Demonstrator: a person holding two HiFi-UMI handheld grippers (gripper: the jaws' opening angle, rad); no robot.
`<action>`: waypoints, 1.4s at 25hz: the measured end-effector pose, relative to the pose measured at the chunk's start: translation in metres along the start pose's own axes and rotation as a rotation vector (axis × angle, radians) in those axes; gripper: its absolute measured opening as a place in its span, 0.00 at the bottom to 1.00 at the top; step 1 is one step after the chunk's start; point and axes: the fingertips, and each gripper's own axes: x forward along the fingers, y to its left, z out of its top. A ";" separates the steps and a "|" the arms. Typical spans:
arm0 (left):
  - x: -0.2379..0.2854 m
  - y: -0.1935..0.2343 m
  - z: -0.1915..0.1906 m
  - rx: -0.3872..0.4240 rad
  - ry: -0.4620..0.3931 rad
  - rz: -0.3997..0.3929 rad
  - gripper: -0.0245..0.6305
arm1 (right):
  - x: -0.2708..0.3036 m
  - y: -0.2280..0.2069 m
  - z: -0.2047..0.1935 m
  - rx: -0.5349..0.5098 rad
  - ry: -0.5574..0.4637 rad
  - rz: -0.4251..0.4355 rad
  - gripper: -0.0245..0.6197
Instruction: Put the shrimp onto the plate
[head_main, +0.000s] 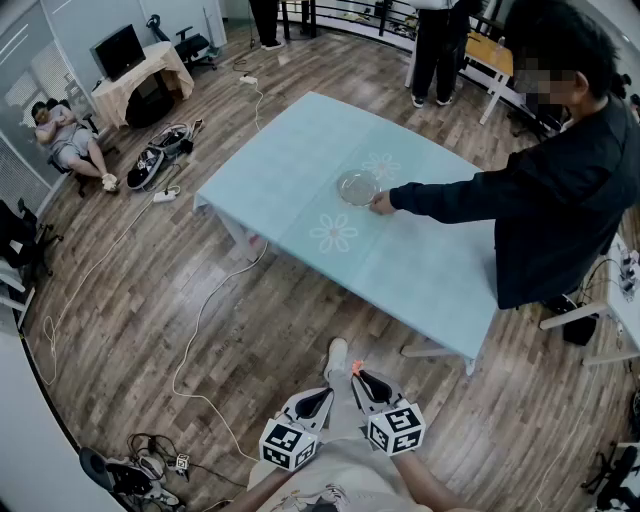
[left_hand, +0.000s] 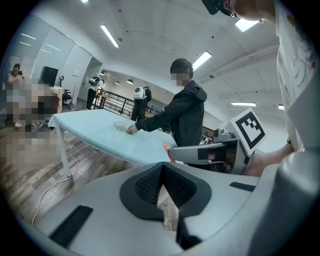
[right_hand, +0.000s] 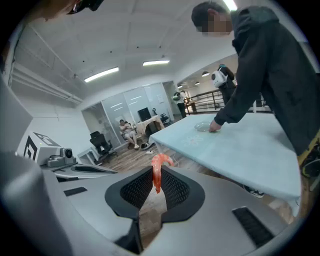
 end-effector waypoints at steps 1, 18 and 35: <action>-0.004 -0.012 -0.003 0.012 -0.005 -0.008 0.03 | -0.018 0.002 -0.004 -0.008 -0.012 -0.024 0.15; 0.015 -0.155 -0.008 0.169 -0.005 -0.124 0.03 | -0.186 -0.039 -0.024 0.068 -0.204 -0.185 0.15; 0.122 -0.218 -0.011 0.198 0.008 -0.155 0.03 | -0.204 -0.154 -0.017 0.077 -0.250 -0.168 0.15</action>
